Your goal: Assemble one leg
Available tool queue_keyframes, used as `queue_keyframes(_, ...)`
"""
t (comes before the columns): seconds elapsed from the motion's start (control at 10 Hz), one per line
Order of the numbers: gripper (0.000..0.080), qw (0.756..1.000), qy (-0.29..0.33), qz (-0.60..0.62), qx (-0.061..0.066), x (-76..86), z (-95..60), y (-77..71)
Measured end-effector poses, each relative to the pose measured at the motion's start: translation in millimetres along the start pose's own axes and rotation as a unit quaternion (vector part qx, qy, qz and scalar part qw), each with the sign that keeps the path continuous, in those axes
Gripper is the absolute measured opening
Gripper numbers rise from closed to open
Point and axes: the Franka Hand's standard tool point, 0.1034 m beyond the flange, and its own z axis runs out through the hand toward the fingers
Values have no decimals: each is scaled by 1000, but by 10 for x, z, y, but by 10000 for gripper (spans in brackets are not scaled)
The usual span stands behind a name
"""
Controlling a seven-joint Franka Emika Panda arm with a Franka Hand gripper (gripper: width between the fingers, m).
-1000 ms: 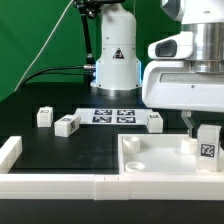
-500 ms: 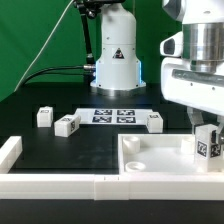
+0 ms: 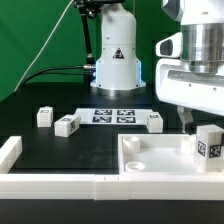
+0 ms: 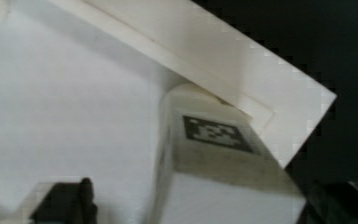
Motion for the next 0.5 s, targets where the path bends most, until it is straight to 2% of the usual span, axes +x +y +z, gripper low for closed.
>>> queue_keyframes(0.1, 637, 998, 0, -57, 1, -5, -4, -11)
queue_keyframes(0.4, 648, 976, 0, -220, 1, 64, -5, 31)
queue_keyframes(0.5, 648, 961, 1, -278, -1, 74, -5, 38)
